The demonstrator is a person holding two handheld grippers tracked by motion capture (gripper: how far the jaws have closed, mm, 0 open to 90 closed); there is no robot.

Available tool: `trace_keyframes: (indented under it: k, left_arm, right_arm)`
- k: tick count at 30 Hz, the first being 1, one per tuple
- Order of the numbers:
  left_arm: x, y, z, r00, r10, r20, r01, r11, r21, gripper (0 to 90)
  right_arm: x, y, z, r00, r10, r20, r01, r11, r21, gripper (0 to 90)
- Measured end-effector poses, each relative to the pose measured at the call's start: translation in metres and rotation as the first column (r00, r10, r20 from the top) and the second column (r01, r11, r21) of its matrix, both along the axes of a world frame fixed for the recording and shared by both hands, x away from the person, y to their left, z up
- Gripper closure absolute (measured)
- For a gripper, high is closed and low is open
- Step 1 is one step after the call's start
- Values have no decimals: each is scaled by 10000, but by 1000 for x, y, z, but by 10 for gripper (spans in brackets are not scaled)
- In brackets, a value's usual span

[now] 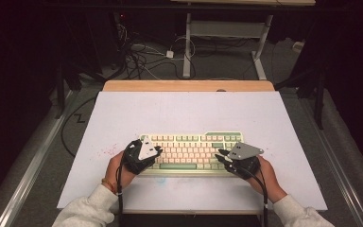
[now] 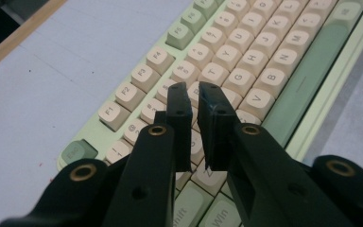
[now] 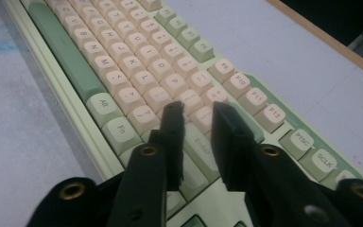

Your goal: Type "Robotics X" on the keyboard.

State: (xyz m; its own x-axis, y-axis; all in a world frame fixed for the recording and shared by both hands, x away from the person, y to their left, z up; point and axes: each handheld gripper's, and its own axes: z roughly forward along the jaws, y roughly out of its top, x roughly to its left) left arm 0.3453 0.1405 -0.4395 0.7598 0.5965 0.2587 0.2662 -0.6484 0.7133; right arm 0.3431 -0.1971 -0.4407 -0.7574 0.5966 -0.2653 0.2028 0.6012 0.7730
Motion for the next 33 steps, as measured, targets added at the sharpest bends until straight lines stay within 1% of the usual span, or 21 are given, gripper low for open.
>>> trace_keyframes:
  k: [1,2,3,4,7,8,9,10,11,12,13,14,15,16,19,20,23,25,29,31,33]
  left_arm:
    - [0,1,0,9999,26,155,-26,10000,-35,776]
    - [0,1,0,9999,44,114,-43,9999,-101,775]
    - [0,1,1,9998,22,188,-21,10000,-77,765]
    - [0,1,1,9999,51,115,-50,10000,-80,709]
    - [0,0,1,9995,96,301,-91,9998,-161,690]
    - [-1,-1,1,9995,155,279,-152,9998,-109,613]
    - [-1,-1,1,9993,177,321,-173,9998,-115,602]
    - [0,-1,0,9994,152,311,-147,9998,-162,570]
    - [0,-1,0,9989,134,440,-126,9997,-187,527]
    - [-2,-2,0,9990,133,434,-122,9996,-259,517]
    - [-3,-3,-1,9980,133,624,-118,9996,-244,494]
    - [-6,-4,-1,9963,182,845,-159,9995,-283,439]
    - [-7,-5,-1,9954,209,930,-175,9992,-370,415]
    - [-8,-6,-1,9949,224,981,-186,9991,-386,360]
    - [-10,-9,-2,9941,200,1071,-142,9984,-553,267]
    - [-10,-10,-2,9937,181,1108,-124,9986,-520,234]
    - [-10,-12,-3,9943,-93,1067,138,9990,-414,227]
    - [-10,-13,-3,9938,-60,1115,108,9990,-423,191]
    - [-12,-13,-2,9922,-183,1236,254,9981,-560,191]
    - [-12,-12,-1,9909,-72,1348,152,9982,-579,191]
    - [-11,-12,-1,9907,-120,1352,208,9977,-639,191]
  right_arm:
    - [0,0,1,10000,-14,54,14,10000,31,710]
    - [0,-1,1,10000,-25,54,24,9999,109,694]
    - [0,-1,1,10000,-54,82,53,9999,111,655]
    - [0,0,1,9999,-75,104,74,9999,101,606]
    - [1,-1,-1,9998,-178,122,175,9995,256,525]
    - [1,-1,-1,9996,-254,139,250,9993,264,483]
    - [2,-1,-1,9994,-305,179,299,9990,326,454]
    - [2,-2,-1,9990,-384,207,375,9984,431,439]
    - [3,-3,-1,9988,-443,204,432,9978,508,413]
    - [3,-3,-2,9982,-563,216,549,9966,606,381]
    - [4,-3,-1,9976,-643,268,625,9960,632,356]
    - [4,-3,-1,9967,-741,317,717,9948,717,334]
    - [4,-4,-1,9957,-869,333,839,9930,834,316]
    - [3,-4,-1,9947,-972,349,935,9911,946,291]
    - [3,-4,-1,9956,-885,321,852,9921,920,203]
    - [3,-4,-1,9955,-892,316,860,9920,924,194]
    - [3,-4,-1,9947,-953,376,913,9911,966,181]
    - [3,-4,-1,9945,-977,377,937,9909,964,176]
    - [2,-4,1,9943,-981,409,938,9910,956,177]
    - [2,-4,2,9939,-986,489,937,9911,943,177]
    - [3,-3,2,9941,-970,480,922,9912,946,176]
